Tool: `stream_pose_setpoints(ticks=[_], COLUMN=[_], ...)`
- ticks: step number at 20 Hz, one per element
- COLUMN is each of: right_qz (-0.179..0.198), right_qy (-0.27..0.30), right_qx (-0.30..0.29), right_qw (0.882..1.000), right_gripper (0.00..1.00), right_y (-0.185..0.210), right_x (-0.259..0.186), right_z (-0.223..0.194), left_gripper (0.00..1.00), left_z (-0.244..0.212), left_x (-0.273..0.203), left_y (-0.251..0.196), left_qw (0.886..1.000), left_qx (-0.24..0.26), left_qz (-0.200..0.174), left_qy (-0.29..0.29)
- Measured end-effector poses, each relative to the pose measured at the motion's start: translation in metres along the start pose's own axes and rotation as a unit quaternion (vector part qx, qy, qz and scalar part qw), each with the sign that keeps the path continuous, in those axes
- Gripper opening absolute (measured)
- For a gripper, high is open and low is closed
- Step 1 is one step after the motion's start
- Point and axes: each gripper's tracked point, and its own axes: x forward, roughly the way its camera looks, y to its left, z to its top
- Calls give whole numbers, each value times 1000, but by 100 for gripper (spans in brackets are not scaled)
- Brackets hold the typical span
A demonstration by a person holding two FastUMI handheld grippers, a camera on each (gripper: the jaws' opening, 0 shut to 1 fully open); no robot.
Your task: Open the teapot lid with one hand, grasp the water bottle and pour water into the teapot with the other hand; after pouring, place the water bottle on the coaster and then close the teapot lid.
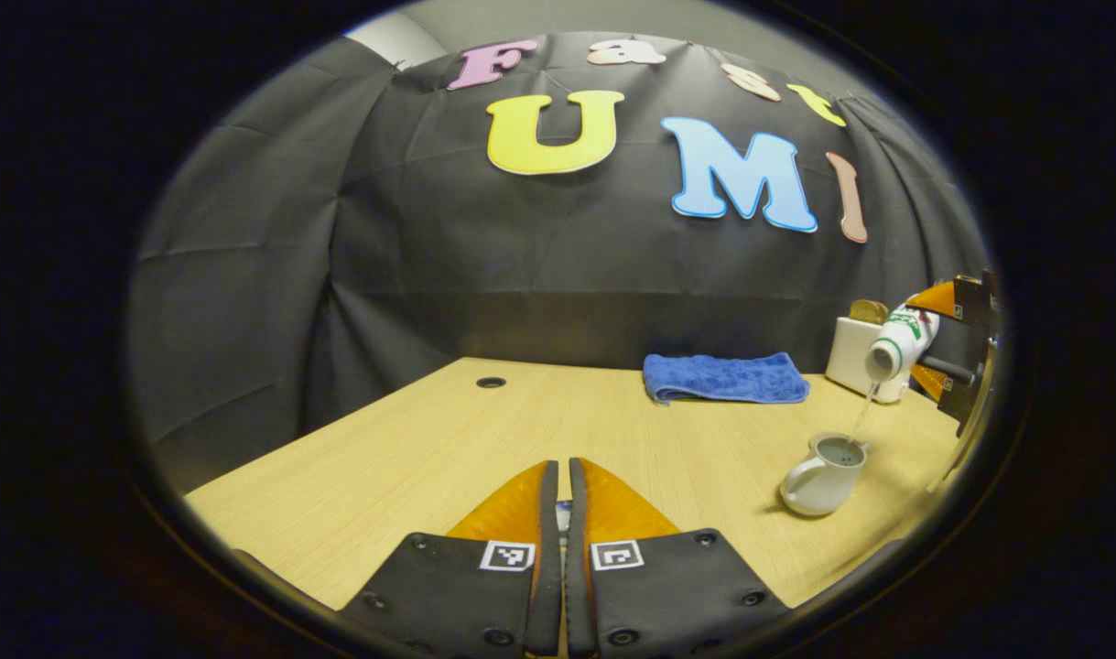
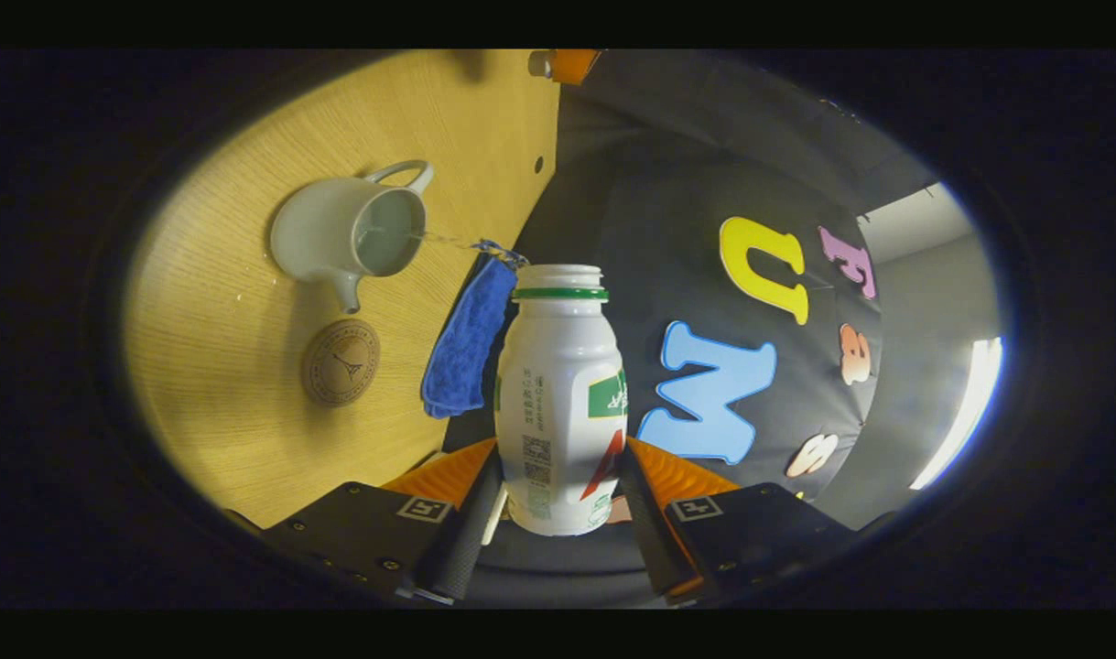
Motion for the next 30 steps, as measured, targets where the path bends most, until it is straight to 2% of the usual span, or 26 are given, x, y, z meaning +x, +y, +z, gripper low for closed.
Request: stream_pose_setpoints(ticks=[6,7,8,27,28,30], right_qz=[-6,-6,-6,-12,-12,-12], right_qy=[-4,-5,-6,-26,-28,-29], right_qx=[-9,-12,-14,-55,-58,-61], right_qw=[1000,1000,1000,998,998,998], right_gripper=[71,71,71,71,71,71], right_y=[-7,-8,-9,-24,-24,-25], right_x=[0,1,1,2,2,2], right_z=[-1,-1,-1,11,12,13], left_gripper=[9,12,8,8,12,8], left_z=[-2,-2,-1,-8,-8,-8], left_x=[1,1,0,4,3,4], left_y=[0,-1,-1,-2,-2,-1], left_qw=[1000,1000,1000,1000,1000,1000], left_qx=[-1,-1,-1,-9,-9,-9], left_qz=[-4,-5,-6,-23,-23,-22], left_qy=[2,2,2,8,8,8])
